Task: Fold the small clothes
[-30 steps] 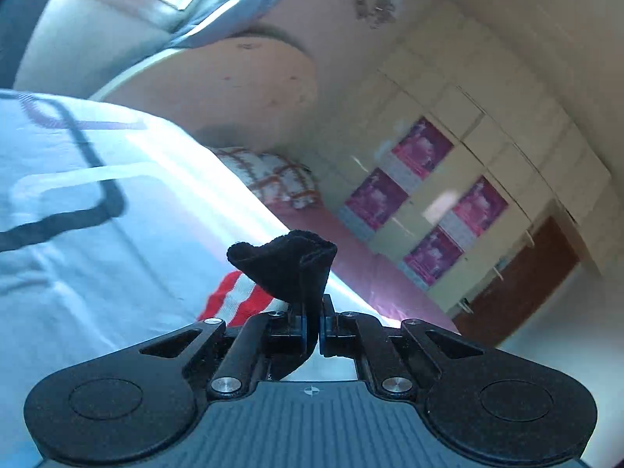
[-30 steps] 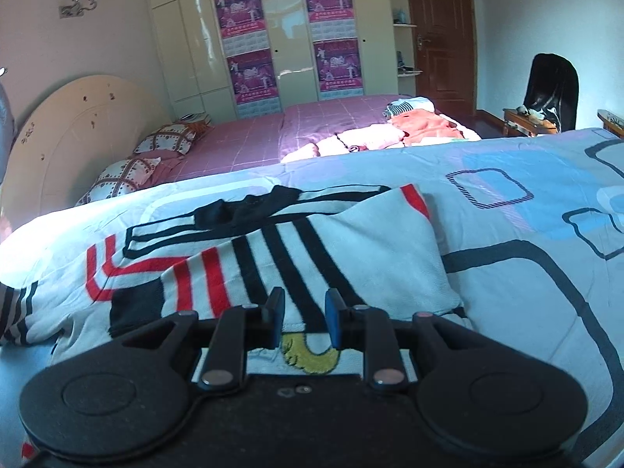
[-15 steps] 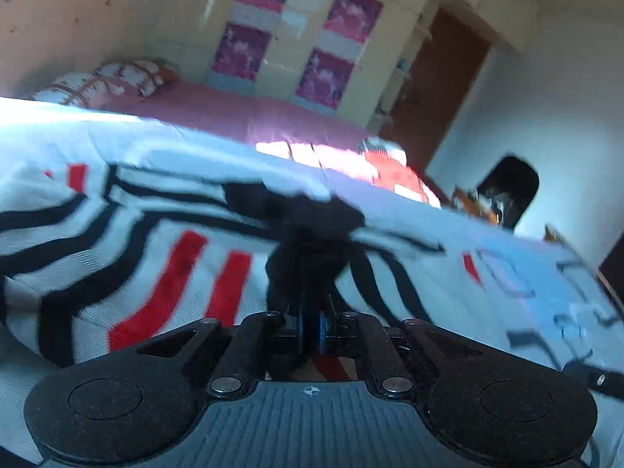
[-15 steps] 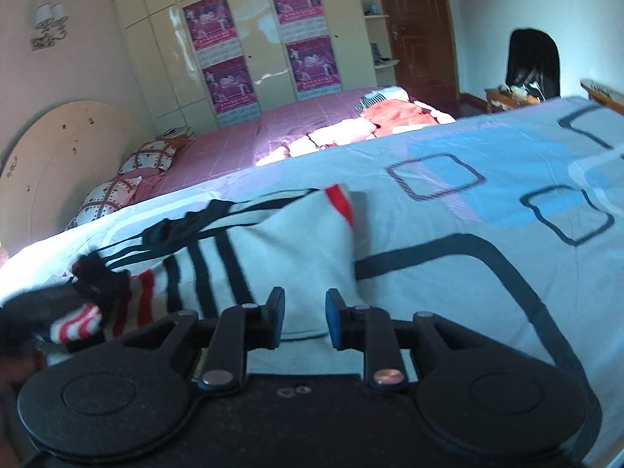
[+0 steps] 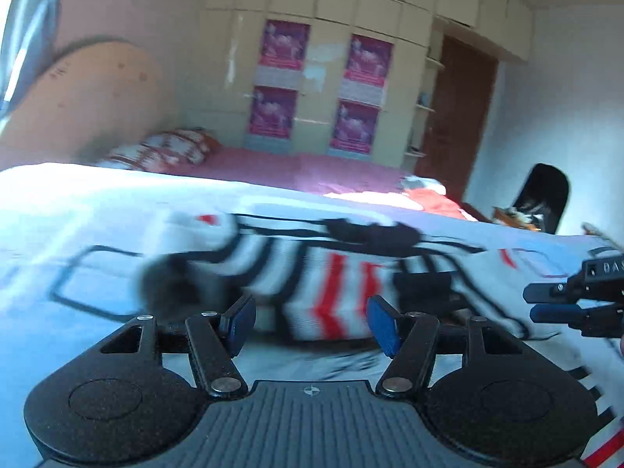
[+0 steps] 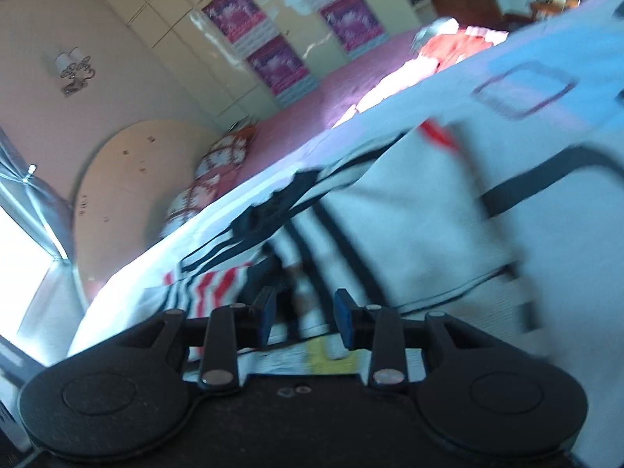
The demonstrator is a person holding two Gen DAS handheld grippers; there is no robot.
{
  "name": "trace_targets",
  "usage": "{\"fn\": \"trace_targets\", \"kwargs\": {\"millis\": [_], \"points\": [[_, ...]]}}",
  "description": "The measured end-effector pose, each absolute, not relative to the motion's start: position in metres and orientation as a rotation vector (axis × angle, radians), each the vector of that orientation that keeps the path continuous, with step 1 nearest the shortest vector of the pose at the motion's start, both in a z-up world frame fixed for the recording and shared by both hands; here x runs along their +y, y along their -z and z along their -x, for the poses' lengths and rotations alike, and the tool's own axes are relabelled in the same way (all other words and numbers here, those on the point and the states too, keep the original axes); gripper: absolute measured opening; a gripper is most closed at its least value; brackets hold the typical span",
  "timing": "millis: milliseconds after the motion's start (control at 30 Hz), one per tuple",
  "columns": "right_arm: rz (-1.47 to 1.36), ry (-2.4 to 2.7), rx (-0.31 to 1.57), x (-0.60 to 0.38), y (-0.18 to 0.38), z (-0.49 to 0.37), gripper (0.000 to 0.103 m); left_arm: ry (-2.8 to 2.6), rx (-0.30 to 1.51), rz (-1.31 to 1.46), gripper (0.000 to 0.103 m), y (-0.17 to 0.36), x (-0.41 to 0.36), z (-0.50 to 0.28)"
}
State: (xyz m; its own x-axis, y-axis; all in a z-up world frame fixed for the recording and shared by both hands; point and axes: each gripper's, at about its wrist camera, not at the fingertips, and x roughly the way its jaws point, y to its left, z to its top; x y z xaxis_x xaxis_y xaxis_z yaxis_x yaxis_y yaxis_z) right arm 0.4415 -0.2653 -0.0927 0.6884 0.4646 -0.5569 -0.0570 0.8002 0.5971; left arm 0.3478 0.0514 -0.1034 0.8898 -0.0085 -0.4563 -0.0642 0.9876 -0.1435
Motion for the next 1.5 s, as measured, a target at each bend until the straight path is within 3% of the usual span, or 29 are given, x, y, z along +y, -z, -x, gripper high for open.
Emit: {"fn": "trace_targets", "kwargs": {"millis": [167,333,400,533,567,633,767,1300,1367,1400,1500], "points": [[-0.669,-0.330,0.864,-0.222,0.120,-0.475,0.032,-0.132,0.557,0.171,0.063,0.124,0.107,-0.362],[-0.591,-0.273,0.895,-0.200,0.122,-0.492,0.006,-0.124,0.581,0.183,0.063,0.139,0.123,-0.392],[-0.526,-0.261,0.844,-0.194,0.110,-0.488,0.005,-0.139,0.602,0.176,0.063,0.144,0.124,-0.406],[-0.424,-0.197,0.655,-0.208,0.067,-0.470,0.005,-0.186,0.621,0.198,0.061,0.152,0.132,-0.418],[-0.393,-0.159,0.638,-0.216,0.063,-0.467,0.005,-0.189,0.624,0.219,0.051,0.154,0.135,-0.418],[-0.361,-0.127,0.706,-0.230,0.071,-0.473,0.005,-0.188,0.618,0.263,0.047,0.157,0.141,-0.418],[-0.381,-0.141,0.738,-0.234,0.083,-0.472,0.005,-0.151,0.611,0.240,0.027,0.157,0.133,-0.420],[-0.288,-0.110,0.789,-0.234,0.115,-0.468,0.005,-0.119,0.673,0.330,0.025,0.163,0.149,-0.436],[-0.298,-0.120,0.783,-0.238,0.113,-0.466,0.010,-0.087,0.702,0.303,0.026,0.159,0.151,-0.436],[-0.299,-0.113,0.770,-0.242,0.110,-0.463,0.021,-0.073,0.714,0.297,0.026,0.156,0.155,-0.433],[-0.291,-0.112,0.672,-0.258,0.091,-0.448,0.018,-0.072,0.664,0.281,0.032,0.138,0.166,-0.413]]}}
